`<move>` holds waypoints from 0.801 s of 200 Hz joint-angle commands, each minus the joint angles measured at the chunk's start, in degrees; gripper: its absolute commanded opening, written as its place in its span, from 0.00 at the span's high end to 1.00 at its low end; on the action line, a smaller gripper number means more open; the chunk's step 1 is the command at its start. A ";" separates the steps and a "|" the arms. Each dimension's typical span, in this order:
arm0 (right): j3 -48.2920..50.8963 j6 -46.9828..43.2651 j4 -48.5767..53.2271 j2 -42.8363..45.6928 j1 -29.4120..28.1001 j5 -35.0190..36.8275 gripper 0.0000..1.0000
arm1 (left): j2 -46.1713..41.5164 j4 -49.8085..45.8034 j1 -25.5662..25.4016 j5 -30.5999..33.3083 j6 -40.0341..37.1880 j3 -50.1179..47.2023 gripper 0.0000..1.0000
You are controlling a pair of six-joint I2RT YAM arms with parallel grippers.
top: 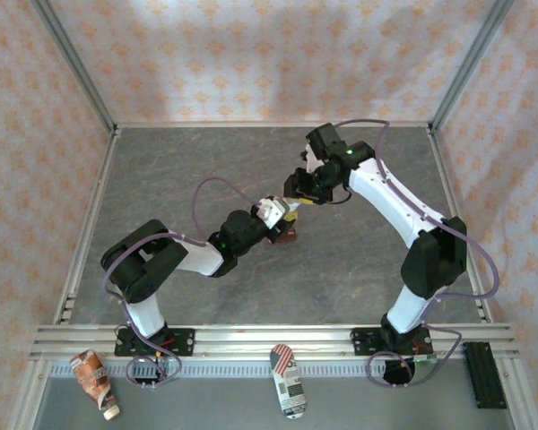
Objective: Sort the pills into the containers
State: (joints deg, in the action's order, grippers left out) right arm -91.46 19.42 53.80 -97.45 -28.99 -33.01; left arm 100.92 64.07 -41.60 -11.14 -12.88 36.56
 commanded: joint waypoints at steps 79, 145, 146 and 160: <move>-3.90 -2.02 1.67 10.53 3.55 -2.50 0.16 | -3.50 9.05 3.66 -6.81 8.92 0.64 1.00; -5.77 -14.95 1.54 12.40 5.18 -3.19 0.23 | -3.71 9.06 6.43 -22.01 15.73 1.27 1.00; -5.89 -15.34 1.69 12.38 5.14 -3.19 0.23 | -3.72 9.06 6.44 -22.14 15.89 1.34 1.00; -7.33 -20.41 4.02 11.62 4.08 -3.00 0.23 | -3.69 9.05 6.88 -24.88 17.50 1.72 1.00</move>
State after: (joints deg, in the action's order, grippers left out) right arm -95.18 9.52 54.89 -85.14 -23.62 -36.03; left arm 98.70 69.01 -35.53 -28.14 0.49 36.60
